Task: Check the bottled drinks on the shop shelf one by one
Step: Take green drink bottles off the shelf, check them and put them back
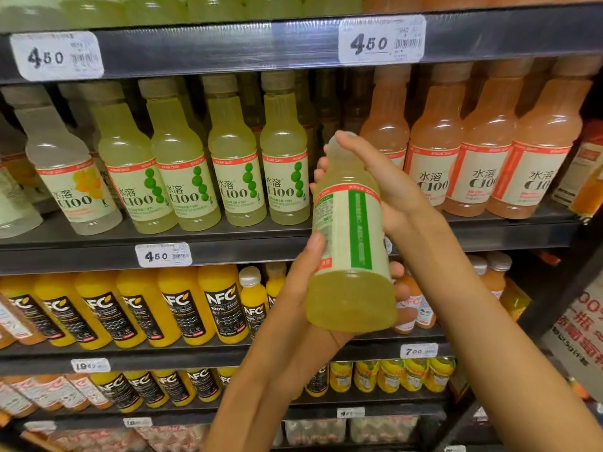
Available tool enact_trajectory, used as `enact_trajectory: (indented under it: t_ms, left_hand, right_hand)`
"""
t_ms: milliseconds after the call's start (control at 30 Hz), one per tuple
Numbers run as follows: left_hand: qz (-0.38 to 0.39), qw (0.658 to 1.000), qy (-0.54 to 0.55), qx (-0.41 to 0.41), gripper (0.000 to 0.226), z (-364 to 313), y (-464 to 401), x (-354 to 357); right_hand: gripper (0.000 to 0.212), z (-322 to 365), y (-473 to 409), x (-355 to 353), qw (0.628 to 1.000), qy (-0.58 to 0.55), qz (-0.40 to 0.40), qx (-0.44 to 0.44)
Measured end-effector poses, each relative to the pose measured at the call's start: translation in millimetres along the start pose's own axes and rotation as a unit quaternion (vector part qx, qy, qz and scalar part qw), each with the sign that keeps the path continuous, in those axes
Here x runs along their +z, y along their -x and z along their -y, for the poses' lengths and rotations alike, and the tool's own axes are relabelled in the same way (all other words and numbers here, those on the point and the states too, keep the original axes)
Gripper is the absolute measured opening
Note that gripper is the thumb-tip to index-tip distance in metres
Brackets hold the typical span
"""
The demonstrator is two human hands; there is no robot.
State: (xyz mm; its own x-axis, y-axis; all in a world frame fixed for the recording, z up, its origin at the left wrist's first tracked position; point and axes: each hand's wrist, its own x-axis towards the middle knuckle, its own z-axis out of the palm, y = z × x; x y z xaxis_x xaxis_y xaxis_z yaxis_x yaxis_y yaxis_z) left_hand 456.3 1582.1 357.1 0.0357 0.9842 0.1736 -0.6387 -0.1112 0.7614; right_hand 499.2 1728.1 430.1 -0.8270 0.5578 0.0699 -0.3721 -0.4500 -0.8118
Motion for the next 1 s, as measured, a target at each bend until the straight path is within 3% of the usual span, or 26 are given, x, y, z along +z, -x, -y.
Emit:
enact_trajectory:
  t_ms: [133,233,367,500,567,633,700,867,1000]
  left_hand:
    - [0.007,0.999,0.049,-0.004,0.072,-10.5,-4.5,6.0]
    - [-0.015,0.998,0.063,-0.01,0.077,-14.1,-4.2,9.8]
    - [-0.01,0.998,0.061,-0.002,0.074,-14.0,-2.8,10.5]
    - [-0.005,1.0,0.023,0.003,0.061,-3.6,5.2,2.3]
    - [-0.036,0.998,-0.044,-0.001,0.067,-1.1,7.9,-3.5]
    - [-0.094,0.979,-0.181,-0.003,0.07,-2.8,8.2,-9.0]
    - [-0.122,0.949,-0.29,0.007,0.058,-5.0,7.7,-11.5]
    - [-0.145,0.919,-0.354,0.097,0.05,-0.5,4.8,-10.0]
    - [-0.188,0.883,-0.394,0.174,0.054,5.5,-3.6,-16.8]
  right_hand:
    - [0.028,-7.2,-5.6,-12.9,0.995,0.009,-0.039,0.088]
    - [0.044,-11.5,-8.0,-17.5,0.993,0.058,-0.044,0.093]
    - [0.032,-8.4,-6.5,-13.4,0.995,0.015,-0.04,0.089]
    - [0.027,-0.5,-2.4,-4.9,0.999,-0.009,-0.035,0.007]
    - [0.018,4.6,2.0,-0.6,0.998,0.02,-0.011,-0.052]
    - [0.013,8.8,7.9,2.4,0.992,0.055,0.011,-0.109]
    - [0.013,10.9,13.7,5.8,0.983,0.09,0.038,-0.158]
    - [0.035,10.7,24.9,11.2,0.94,0.245,0.031,-0.236]
    - [0.033,2.0,40.8,8.8,0.914,0.306,0.065,-0.258]
